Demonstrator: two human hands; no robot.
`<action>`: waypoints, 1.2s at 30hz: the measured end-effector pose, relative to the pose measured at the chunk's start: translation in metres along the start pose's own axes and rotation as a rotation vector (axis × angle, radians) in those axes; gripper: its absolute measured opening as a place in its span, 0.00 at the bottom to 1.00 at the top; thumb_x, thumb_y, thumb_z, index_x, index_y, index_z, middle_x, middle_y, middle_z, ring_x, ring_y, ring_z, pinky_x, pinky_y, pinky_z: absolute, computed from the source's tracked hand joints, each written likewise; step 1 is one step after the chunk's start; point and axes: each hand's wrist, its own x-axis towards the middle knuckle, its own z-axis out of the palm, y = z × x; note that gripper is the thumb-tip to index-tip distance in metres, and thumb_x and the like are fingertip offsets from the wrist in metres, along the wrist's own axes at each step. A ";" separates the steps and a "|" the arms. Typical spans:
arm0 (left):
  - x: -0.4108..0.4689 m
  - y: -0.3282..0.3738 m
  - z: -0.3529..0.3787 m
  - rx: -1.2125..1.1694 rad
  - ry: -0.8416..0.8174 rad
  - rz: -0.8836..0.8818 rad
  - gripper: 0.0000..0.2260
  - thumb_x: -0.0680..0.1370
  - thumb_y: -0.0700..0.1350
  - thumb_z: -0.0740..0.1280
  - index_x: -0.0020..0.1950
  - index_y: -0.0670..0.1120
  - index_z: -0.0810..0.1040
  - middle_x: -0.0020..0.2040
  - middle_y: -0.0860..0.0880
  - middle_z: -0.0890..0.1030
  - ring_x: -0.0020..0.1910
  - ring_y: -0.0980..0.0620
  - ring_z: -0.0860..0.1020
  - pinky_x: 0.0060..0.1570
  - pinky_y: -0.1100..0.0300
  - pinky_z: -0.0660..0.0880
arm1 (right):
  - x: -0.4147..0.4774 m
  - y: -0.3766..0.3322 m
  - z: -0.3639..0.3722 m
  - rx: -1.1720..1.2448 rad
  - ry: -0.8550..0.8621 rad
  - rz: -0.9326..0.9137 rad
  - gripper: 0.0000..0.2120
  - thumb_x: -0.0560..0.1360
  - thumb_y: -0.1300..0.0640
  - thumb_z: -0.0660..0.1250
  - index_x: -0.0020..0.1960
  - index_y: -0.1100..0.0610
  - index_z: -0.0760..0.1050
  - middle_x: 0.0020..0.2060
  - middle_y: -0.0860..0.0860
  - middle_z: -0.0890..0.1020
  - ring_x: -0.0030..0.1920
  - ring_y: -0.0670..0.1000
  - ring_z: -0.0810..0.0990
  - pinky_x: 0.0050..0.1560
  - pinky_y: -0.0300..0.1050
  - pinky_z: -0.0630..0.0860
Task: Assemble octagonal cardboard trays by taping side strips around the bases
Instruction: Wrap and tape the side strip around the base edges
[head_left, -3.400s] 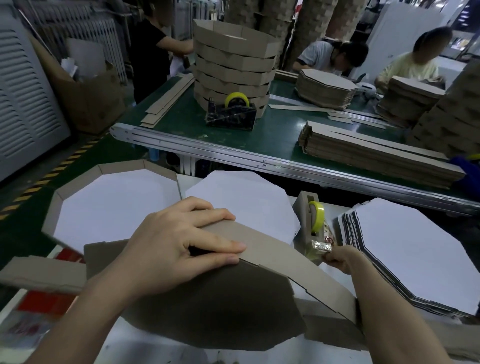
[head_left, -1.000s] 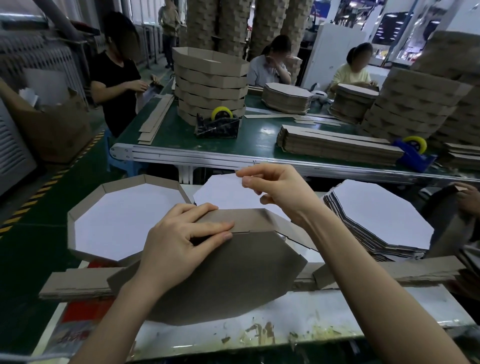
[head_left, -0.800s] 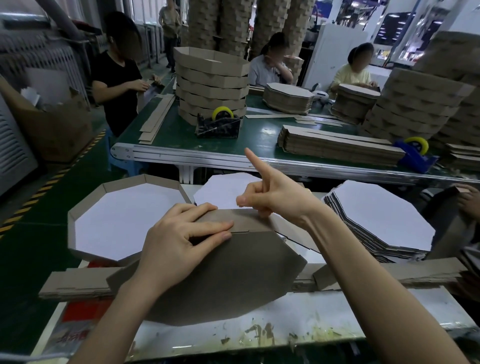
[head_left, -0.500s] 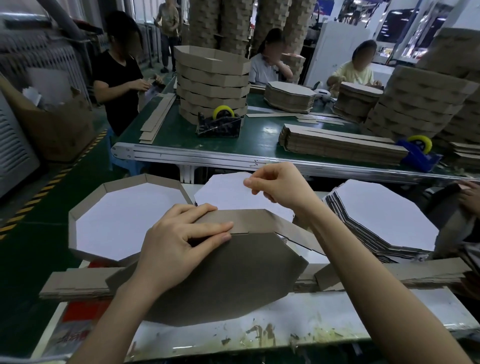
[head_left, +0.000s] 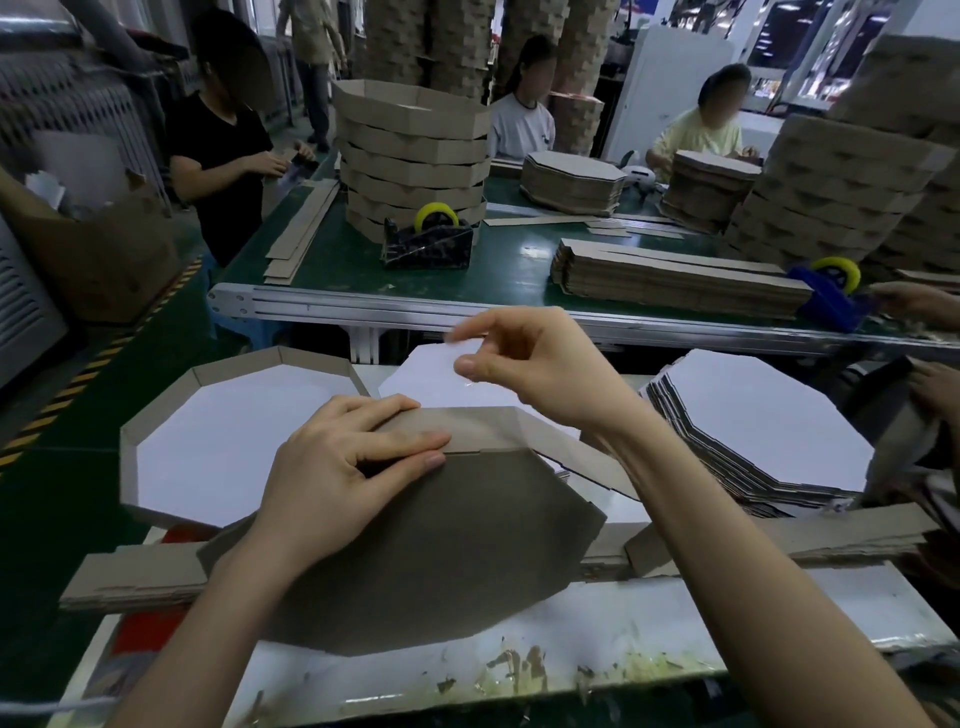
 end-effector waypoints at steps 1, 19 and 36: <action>0.000 0.001 0.000 -0.002 -0.006 0.006 0.14 0.72 0.67 0.59 0.55 0.71 0.75 0.60 0.65 0.74 0.58 0.58 0.72 0.49 0.56 0.75 | 0.004 0.001 -0.002 -0.050 0.016 0.026 0.15 0.75 0.61 0.73 0.60 0.54 0.80 0.31 0.47 0.81 0.33 0.41 0.78 0.36 0.32 0.72; -0.009 0.010 -0.006 0.061 0.001 0.024 0.11 0.74 0.65 0.60 0.53 0.70 0.76 0.62 0.68 0.71 0.69 0.59 0.62 0.58 0.68 0.61 | 0.048 0.009 0.026 -0.351 -0.107 0.114 0.07 0.74 0.64 0.72 0.51 0.60 0.83 0.37 0.51 0.86 0.37 0.43 0.81 0.38 0.32 0.74; 0.000 0.016 -0.005 0.002 -0.056 0.010 0.10 0.72 0.65 0.62 0.51 0.72 0.78 0.59 0.73 0.73 0.64 0.65 0.67 0.57 0.72 0.64 | 0.032 0.132 -0.066 -0.352 0.082 0.608 0.12 0.73 0.52 0.75 0.40 0.61 0.83 0.26 0.50 0.75 0.25 0.46 0.69 0.25 0.35 0.68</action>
